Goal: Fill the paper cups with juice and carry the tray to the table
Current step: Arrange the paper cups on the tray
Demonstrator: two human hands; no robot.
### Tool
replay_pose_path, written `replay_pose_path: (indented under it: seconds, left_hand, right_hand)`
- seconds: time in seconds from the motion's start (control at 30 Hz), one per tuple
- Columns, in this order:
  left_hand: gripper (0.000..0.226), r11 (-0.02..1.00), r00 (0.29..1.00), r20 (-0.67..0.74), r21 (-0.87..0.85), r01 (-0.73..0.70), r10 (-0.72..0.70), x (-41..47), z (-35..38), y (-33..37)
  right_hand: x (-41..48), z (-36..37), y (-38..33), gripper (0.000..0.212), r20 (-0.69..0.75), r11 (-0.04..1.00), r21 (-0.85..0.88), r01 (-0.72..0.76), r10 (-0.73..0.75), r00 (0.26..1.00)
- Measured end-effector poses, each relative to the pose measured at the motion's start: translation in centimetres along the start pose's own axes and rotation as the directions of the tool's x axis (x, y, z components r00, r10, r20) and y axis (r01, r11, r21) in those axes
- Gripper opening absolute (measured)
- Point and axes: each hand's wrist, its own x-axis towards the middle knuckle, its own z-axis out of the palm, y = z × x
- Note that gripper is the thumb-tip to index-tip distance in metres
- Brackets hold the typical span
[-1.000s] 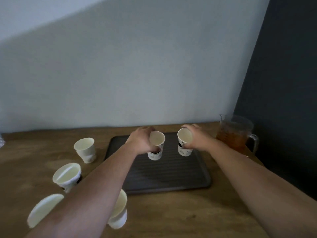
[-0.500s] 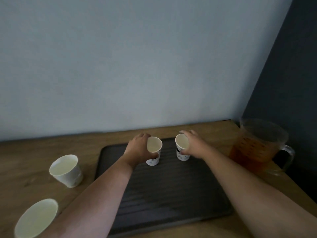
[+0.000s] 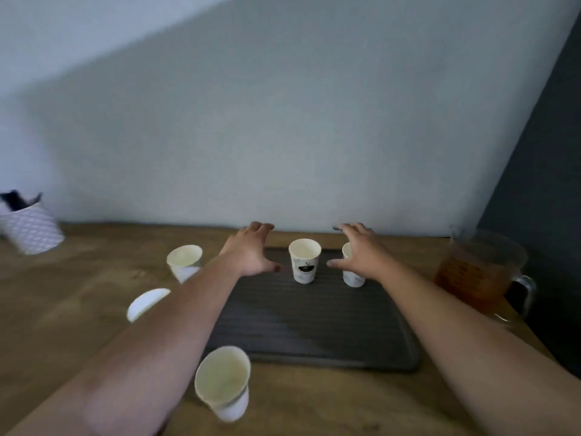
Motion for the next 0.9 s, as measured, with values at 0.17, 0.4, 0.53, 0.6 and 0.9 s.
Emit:
replay_pose_path:
  seconds: [0.17, 0.4, 0.53, 0.6, 0.9]
  left_hand:
    - [0.094, 0.987, 0.984, -0.080, 0.031, 0.160, -0.157, -8.6, -2.4, -3.1]
    - [0.092, 0.920, 0.914, -0.108, -0.005, 0.392, -0.390, -19.2, -2.1, -7.5]
    - [0.095, 0.871, 0.873, -0.085, 0.077, 0.485, -0.479, -22.5, -0.8, -9.3]
    - [0.093, 0.856, 0.859, -0.069, 0.079, 0.511, -0.507, -23.5, 0.3, -10.2]
    - [0.047, 0.852, 0.850, -0.098, -0.143, 0.503, -0.518, -23.8, 3.5, -12.8]
  right_hand:
    - [-3.9, 0.8, -5.8, 0.081, 0.107, 0.977, 0.082, 0.196, -0.204, 0.973]
    - [-8.5, 4.6, -11.7, 0.086, 0.296, 0.924, 0.122, 0.363, -0.383, 0.875]
    - [-10.7, 7.0, -13.7, 0.096, 0.378, 0.909, 0.179, 0.377, -0.418, 0.826]
    - [-11.2, 8.2, -14.6, 0.103, 0.414, 0.905, 0.169, 0.391, -0.425, 0.804]
    - [-10.7, 11.7, -14.4, 0.076, 0.420, 0.896, 0.175, 0.408, -0.443, 0.792]
